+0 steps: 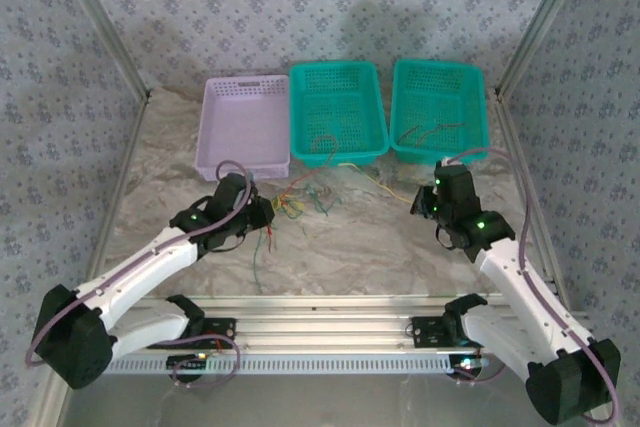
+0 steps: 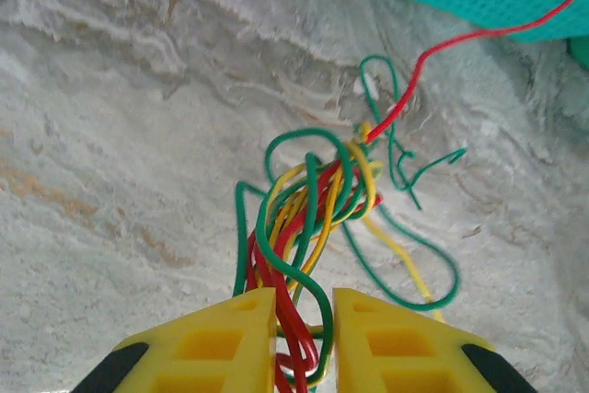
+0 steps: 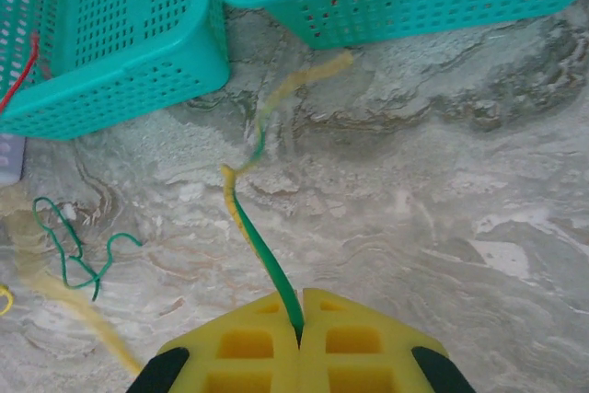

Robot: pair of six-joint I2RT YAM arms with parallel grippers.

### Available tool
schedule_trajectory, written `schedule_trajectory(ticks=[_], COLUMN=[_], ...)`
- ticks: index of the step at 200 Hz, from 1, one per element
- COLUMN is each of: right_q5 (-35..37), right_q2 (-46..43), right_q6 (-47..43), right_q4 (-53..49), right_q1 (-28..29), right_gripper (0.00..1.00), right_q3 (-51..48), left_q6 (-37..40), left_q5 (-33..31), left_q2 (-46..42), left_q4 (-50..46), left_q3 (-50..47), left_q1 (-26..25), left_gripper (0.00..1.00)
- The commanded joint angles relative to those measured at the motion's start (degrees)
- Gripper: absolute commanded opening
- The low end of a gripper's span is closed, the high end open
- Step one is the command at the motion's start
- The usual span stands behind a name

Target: Untangle the cables

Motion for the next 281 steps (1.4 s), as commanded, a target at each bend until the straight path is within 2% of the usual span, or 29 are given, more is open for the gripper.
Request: schedule_trajectory(ticks=[1, 23, 42, 64, 79, 93, 109, 155, 206, 249, 281], right_q5=[0.07, -0.58, -1.51, -6.78, -6.64, -3.27, -2.84, -7.57, -14.3, -17.07, -16.94], right_q2=[0.53, -0.18, -0.01, 2.85, 5.2, 6.97, 8.36, 16.51, 34.71, 56.2, 67.31], right_q6=[-0.54, -0.69, -1.51, -2.71, -4.01, -5.17, -6.79, -5.62, -5.94, -6.53, -6.87], right_q4=[1.17, 1.42, 1.39, 1.54, 0.86, -2.35, -3.07, -1.82, -0.67, -8.62, -12.5], right_q1=[1.26, 1.28, 1.84, 2.94, 4.31, 4.72, 2.75, -2.31, -2.17, -1.51, -1.51], right_gripper=[0.0, 0.0, 0.0, 0.0, 0.0, 0.0, 0.0, 0.0, 0.0, 0.0, 0.0], right_q3=[-0.4, 1.69, 5.35, 11.55, 15.56, 20.14, 23.49, 33.01, 44.86, 62.39, 71.27], left_q6=[0.75, 2.89, 5.06, 6.57, 7.99, 9.4, 10.47, 14.19, 17.21, 17.81, 18.01], left_q5=[2.87, 2.67, 1.24, -2.49, -5.17, -6.87, -7.91, -11.55, -12.61, -13.15, -10.98], left_q2=[0.44, 2.29, 3.86, 3.75, 3.14, 2.57, 1.83, 1.83, 3.51, 3.95, 4.17], left_q4=[3.21, 2.51, 0.7, -1.12, -2.71, -4.32, -4.84, -4.0, -3.14, -2.9, -0.47], left_q3=[0.47, 1.74, 3.02, 3.28, 3.44, 3.63, 3.24, 3.6, 5.53, 6.7, 6.19], left_q1=[-0.38, -1.54, -3.18, -5.46, -7.08, -8.03, -9.16, -14.59, -17.29, -18.28, -18.73], left_gripper=[0.13, 0.0, 0.0, 0.0, 0.0, 0.0, 0.0, 0.0, 0.0, 0.0, 0.0])
